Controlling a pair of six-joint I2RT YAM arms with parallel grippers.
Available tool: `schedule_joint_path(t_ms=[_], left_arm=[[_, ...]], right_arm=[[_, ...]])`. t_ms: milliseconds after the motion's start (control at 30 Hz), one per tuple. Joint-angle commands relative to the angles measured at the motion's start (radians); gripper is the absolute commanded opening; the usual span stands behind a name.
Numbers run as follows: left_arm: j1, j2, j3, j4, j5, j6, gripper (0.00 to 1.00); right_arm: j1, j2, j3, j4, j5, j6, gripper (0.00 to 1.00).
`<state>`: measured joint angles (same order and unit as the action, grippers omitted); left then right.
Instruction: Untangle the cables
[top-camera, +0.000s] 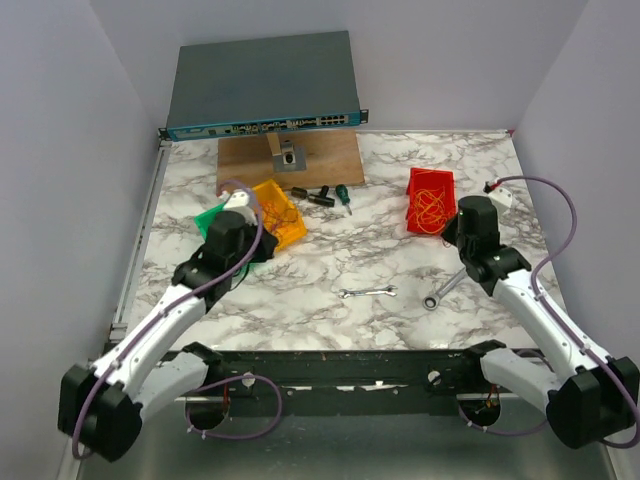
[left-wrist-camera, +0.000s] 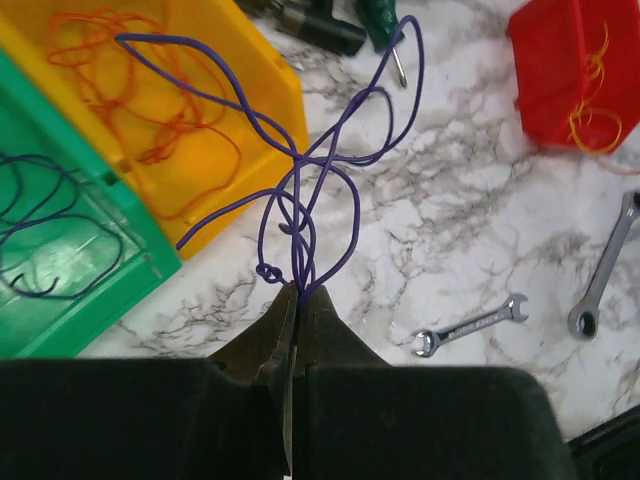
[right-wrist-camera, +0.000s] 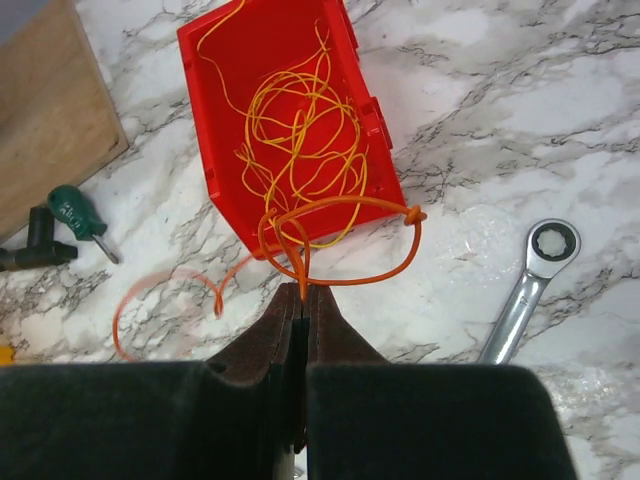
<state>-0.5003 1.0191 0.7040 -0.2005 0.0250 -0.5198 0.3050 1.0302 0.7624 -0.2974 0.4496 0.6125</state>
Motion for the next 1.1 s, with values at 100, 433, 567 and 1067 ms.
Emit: schedule_joint_path(t_ms=[100,433,567,1067], left_arm=[[0.147,-0.273,-0.060,-0.130,-0.178,-0.207,0.00],[0.348,-0.225,-0.054,-0.192,-0.140,-0.343,0.00],[0.400,-0.124,-0.081,-0.115,-0.077,-0.372,0.00],[0.421,-0.048,-0.008,-0.148,-0.083,-0.327,0.96]], right_arm=[[-0.005,-0.078,-0.052,0.052,-0.096,-0.045,0.01],[-0.004,-0.082,-0.037,0.079,-0.276,-0.071,0.01],[-0.005,-0.059,-0.017,0.096,-0.398,-0.083,0.01],[0.428,0.289,0.239,0.272,-0.275,-0.109,0.01]])
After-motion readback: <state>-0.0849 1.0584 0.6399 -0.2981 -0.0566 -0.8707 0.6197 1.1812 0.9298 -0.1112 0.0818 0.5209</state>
